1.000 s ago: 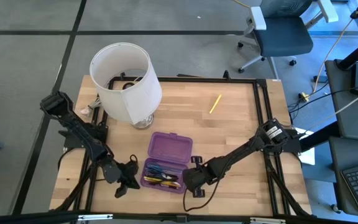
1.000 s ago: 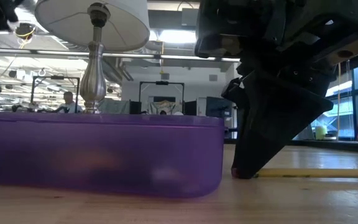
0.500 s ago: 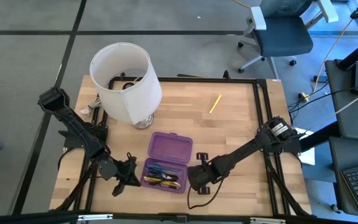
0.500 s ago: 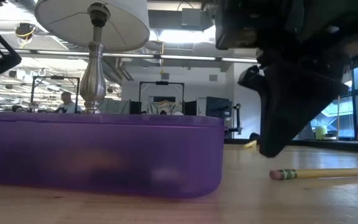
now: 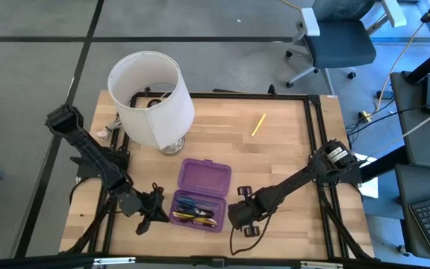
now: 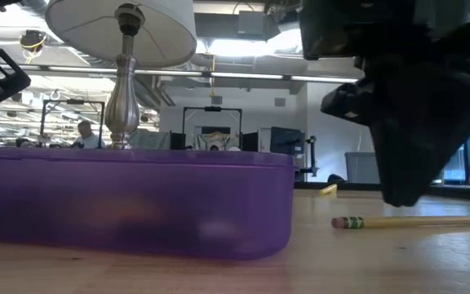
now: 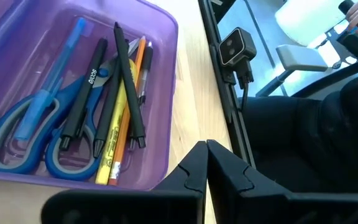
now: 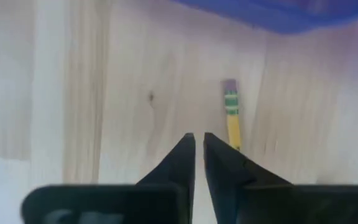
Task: Pick & place school supplies into a supply box
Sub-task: Put the yellow pencil into the purple supply box
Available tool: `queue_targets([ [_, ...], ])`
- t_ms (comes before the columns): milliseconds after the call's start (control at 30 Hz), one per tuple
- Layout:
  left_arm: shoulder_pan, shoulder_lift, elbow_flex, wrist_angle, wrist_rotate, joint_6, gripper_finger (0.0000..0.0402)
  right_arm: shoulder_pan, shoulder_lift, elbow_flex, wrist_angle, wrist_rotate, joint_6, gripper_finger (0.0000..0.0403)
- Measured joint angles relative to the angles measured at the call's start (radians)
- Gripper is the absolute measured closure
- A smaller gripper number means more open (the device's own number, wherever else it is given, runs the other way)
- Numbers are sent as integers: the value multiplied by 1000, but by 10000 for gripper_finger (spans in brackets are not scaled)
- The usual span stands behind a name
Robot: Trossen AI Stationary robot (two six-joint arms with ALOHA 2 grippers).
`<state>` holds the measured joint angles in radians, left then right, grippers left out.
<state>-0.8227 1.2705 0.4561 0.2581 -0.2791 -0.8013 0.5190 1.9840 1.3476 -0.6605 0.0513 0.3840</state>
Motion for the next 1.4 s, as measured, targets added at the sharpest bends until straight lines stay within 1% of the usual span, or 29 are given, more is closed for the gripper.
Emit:
queue_targets([
  [100, 0, 0, 0, 0, -16, 1, 398, -5, 8, 2, -50, 3, 5, 358],
  [167, 0, 0, 0, 0, -18, 2, 398, -12, 8, 1, -61, 6, 2, 343],
  [233, 0, 0, 0, 0, -17, 3, 398, -19, 5, 2, -52, 7, 0, 319],
  [467, 0, 0, 0, -1, -17, 3, 398, -37, 2, 2, -40, 7, 16, 210],
  [533, 0, 1, 0, -1, -17, 3, 398, -37, 2, 2, -38, 2, -3, 190],
  [633, 0, 1, 0, -9, -16, 3, 398, -32, 2, 2, -28, 2, -38, 172],
  [700, 0, 1, 0, -16, -16, 3, 398, -31, 2, 2, -20, 0, -53, 167],
  [800, 0, 1, 0, -26, -18, 3, 398, -30, 2, 2, 3, -1, -29, 167],
  [1133, 2, 1, 0, -34, -44, 3, 398, -34, 28, 3, 30, 4, -30, 197],
  [1267, 2, 1, 0, -41, -44, 3, 398, -35, 40, 3, 74, 2, -73, 203],
  [1400, 2, 1, 0, -52, -45, 3, 398, -35, 59, 4, 63, 10, -61, 209],
])
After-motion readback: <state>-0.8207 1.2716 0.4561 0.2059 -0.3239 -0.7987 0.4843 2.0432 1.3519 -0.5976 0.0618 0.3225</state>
